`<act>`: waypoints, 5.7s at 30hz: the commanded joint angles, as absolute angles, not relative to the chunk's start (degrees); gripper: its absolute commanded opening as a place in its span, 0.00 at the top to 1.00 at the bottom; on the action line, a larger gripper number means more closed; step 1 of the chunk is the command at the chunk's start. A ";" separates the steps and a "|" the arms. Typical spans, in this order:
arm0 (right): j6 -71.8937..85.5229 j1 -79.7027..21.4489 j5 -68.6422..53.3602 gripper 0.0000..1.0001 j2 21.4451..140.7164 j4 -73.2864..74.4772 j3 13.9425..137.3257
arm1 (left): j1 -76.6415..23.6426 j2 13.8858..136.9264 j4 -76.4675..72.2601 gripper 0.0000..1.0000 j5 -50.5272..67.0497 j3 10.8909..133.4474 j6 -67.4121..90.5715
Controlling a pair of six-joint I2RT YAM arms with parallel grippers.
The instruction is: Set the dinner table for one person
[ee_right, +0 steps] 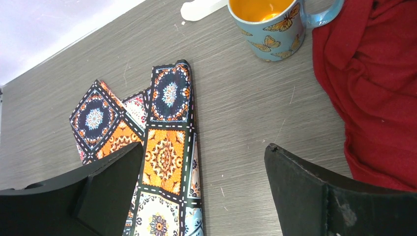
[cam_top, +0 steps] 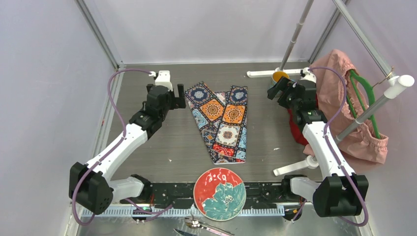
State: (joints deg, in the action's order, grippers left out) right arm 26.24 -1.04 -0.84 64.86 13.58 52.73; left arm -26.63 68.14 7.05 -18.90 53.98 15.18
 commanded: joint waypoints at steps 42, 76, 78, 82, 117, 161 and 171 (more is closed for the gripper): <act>25.07 -36.01 19.75 0.04 96.12 21.83 70.08 | -26.63 71.72 9.11 0.02 -15.22 56.39 18.52; 42.01 -43.88 28.41 0.45 112.27 32.96 79.09 | -26.63 69.17 11.34 0.03 -16.05 56.77 19.24; 42.31 -43.88 28.99 0.45 112.41 34.19 79.47 | -26.63 69.17 11.34 0.02 -15.88 56.67 19.58; 42.80 -43.86 30.28 0.46 112.28 35.51 79.77 | -26.63 70.65 11.22 0.02 -14.73 56.91 21.24; 51.15 -38.53 43.20 0.98 103.27 48.52 64.36 | -26.63 73.04 14.92 0.05 -14.93 60.05 21.26; 39.51 -26.23 14.82 0.43 85.06 29.47 53.44 | -26.63 74.46 15.53 0.05 -11.07 61.19 21.88; 41.82 -26.30 11.82 0.44 86.71 25.33 49.48 | -26.63 74.36 15.67 0.05 -11.40 61.22 21.71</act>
